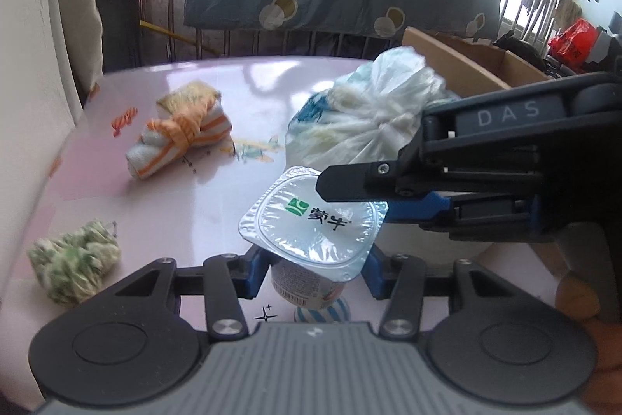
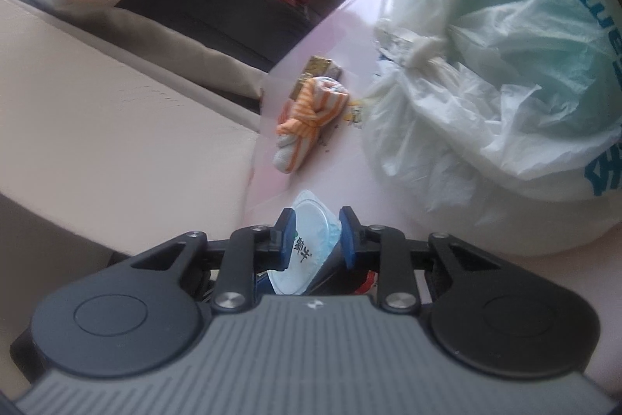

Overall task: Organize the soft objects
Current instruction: 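Carry the yogurt cup into the cardboard box with both tools and release, then move the left tool to the orange-striped knotted towel on the table, then grasp the orange-striped towel with the left tool, then carry the striped towel into the cardboard box and open the left tool, then move the left tool to the green scrunchie while the right tool approaches the gold box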

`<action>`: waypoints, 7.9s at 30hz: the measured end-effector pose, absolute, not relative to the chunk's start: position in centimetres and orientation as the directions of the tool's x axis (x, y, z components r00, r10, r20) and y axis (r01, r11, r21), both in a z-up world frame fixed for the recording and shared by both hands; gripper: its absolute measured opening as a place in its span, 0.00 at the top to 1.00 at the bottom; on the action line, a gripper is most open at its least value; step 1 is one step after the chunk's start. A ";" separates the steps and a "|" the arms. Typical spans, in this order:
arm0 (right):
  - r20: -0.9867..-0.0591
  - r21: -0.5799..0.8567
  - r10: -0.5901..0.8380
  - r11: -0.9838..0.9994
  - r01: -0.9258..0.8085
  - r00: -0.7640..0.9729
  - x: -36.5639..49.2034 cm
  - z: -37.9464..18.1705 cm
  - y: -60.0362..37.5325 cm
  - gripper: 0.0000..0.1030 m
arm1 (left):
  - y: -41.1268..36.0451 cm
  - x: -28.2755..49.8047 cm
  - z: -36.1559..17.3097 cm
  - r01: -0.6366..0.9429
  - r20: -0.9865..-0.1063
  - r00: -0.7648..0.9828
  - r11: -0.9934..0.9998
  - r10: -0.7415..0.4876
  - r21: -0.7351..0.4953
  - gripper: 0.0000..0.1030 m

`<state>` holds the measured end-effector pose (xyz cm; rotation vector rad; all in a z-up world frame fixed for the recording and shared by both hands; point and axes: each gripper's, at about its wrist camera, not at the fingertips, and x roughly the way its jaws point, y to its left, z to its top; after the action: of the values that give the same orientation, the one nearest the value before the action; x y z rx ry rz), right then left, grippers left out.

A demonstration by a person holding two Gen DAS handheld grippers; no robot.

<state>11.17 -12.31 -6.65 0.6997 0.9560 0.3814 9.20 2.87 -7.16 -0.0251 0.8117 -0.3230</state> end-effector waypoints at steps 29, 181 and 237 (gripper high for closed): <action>-0.596 0.744 0.467 0.628 0.230 0.653 8.2 5.7 -42.5 0.74 | -25.4 12.6 3.1 0.696 -0.756 0.355 0.695 -0.550 -0.179 0.51; -0.780 0.533 0.338 0.800 0.277 0.527 16.5 2.0 -48.5 0.60 | -27.0 15.0 -1.5 0.546 -0.797 0.265 0.766 -0.543 -0.340 0.46; -0.844 0.303 0.223 0.948 0.092 0.489 16.0 5.5 -38.5 0.29 | 3.2 4.7 -2.8 0.103 -0.718 0.696 0.992 -0.019 0.073 0.40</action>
<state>15.98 -38.53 5.46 0.3283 1.0625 0.0813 4.74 3.24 -2.85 0.1108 0.7989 -0.0682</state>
